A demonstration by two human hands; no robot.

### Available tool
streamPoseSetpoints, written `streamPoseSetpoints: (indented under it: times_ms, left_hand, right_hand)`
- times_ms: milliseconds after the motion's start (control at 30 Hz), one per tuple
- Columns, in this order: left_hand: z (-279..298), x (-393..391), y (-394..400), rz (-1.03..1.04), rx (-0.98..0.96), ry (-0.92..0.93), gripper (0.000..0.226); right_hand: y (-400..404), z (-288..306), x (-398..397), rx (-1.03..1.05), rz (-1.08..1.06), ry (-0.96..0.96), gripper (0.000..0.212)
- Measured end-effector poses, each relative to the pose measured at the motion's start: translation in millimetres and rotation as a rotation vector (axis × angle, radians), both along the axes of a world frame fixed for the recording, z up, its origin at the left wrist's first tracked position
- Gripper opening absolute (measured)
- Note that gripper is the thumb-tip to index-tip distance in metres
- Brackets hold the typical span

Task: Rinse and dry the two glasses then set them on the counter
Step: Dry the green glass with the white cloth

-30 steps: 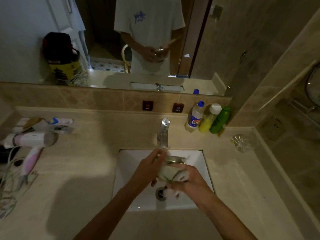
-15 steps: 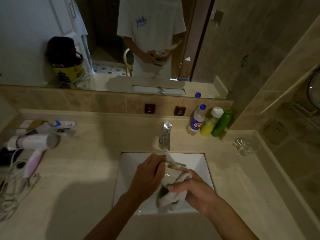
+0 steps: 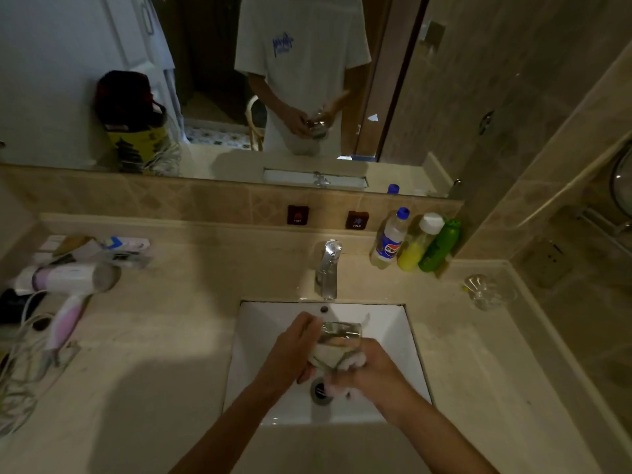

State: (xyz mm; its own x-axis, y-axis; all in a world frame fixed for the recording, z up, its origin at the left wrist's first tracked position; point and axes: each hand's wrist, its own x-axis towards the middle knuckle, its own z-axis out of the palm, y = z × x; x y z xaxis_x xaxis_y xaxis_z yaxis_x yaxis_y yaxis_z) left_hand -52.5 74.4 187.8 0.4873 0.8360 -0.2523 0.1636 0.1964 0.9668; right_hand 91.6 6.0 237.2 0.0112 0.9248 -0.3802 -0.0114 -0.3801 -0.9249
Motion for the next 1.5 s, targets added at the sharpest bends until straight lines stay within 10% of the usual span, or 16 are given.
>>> streamPoseSetpoints:
  times_ms: [133,367,633,1033,1300,1500]
  left_hand:
    - [3,-1,0,-0.074,0.218,0.000,0.021]
    - [17,-3,5,-0.120,-0.574,-0.245,0.054]
    - [6,-1,-1,-0.080,-0.563,-0.186,0.036]
    - [-1,4,-7,0.027,0.026,-0.025,0.022]
    - [4,-12,8,-0.255,-0.597,-0.209,0.046]
    - [20,11,13,-0.371,-0.355,-0.166,0.049]
  right_hand:
    - [-7,13,13,-0.006,0.064,0.165,0.023]
    - [-10,-5,-7,0.163,0.180,-0.595,0.037]
    - [-13,-23,1,0.333,0.467,-0.952,0.065]
    - [-3,5,32,-0.030,0.215,0.076,0.016]
    - [21,21,59,0.067,0.453,-0.269,0.020]
    - [26,27,51,0.103,0.461,-0.364,0.028]
